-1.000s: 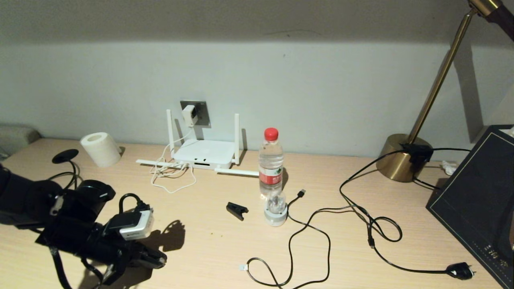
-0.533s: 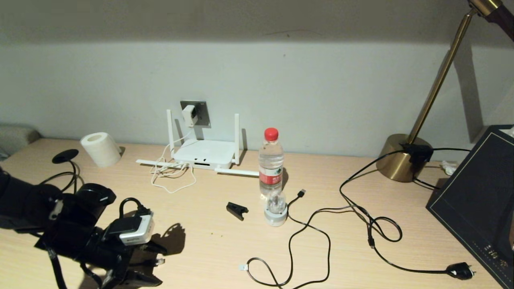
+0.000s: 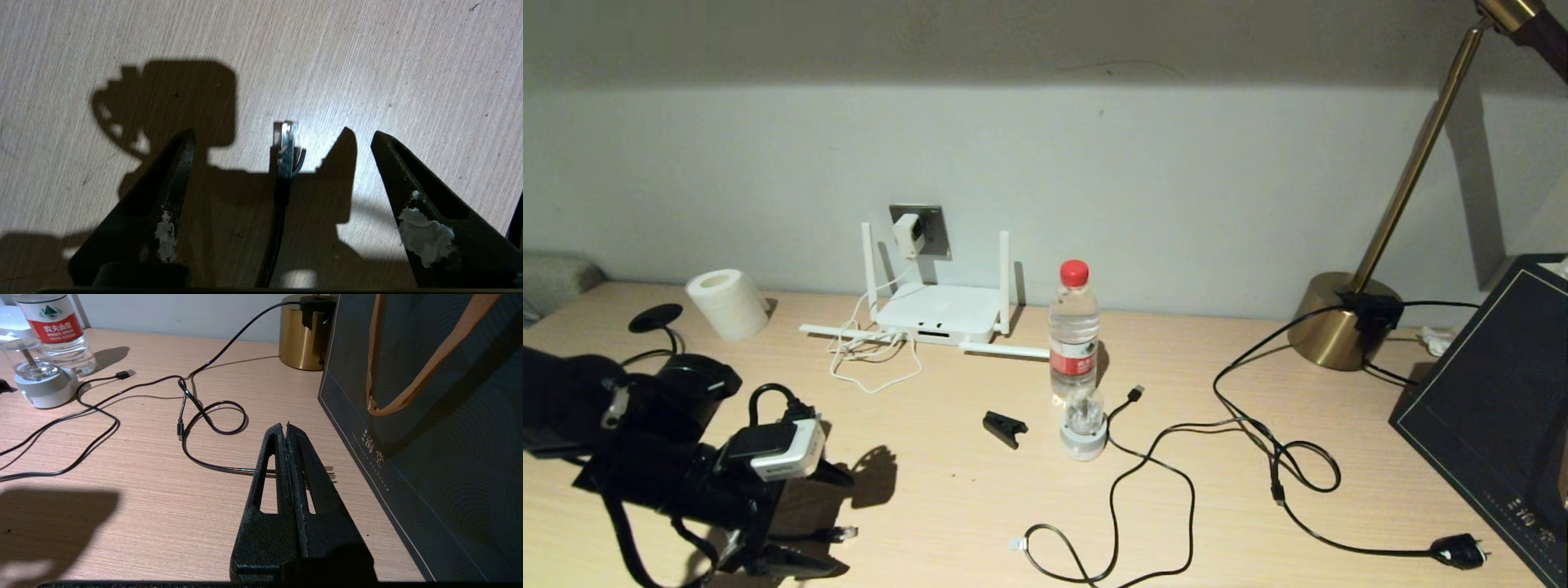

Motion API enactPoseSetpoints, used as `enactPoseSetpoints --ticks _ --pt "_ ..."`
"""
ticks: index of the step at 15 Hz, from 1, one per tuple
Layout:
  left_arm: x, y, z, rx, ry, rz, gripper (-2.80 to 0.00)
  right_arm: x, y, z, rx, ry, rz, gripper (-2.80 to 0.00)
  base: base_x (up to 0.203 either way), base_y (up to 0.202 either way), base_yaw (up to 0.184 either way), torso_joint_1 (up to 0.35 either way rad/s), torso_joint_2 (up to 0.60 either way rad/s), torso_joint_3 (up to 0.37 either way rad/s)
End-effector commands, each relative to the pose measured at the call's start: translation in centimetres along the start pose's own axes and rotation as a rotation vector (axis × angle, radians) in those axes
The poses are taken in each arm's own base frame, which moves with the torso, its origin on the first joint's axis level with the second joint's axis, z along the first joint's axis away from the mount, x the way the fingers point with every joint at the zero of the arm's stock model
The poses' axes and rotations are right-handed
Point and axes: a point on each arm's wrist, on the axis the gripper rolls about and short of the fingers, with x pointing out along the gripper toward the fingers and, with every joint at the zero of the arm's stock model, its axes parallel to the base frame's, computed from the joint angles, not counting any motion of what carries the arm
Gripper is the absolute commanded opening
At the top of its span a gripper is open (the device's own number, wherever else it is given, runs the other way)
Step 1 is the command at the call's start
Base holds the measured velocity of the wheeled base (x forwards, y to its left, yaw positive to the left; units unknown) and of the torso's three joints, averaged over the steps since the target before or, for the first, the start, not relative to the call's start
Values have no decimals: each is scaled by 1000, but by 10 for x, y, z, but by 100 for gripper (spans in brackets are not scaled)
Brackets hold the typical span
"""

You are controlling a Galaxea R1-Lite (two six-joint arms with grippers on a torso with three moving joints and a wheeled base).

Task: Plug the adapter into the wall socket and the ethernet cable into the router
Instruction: Pick up cable

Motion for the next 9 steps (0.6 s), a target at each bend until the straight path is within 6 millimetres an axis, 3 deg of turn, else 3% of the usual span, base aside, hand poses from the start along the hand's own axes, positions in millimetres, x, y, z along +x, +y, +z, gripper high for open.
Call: enactPoseSetpoints --ticks 1,9 --pt "-4 1 -7 8 19 15 0 2 0 -10 0 36 1 -280 0 0 0 0 0 0" --pt "-1 2 -22 17 35 -9 0 2 0 -10 0 36 1 -280 0 0 0 0 0 0"
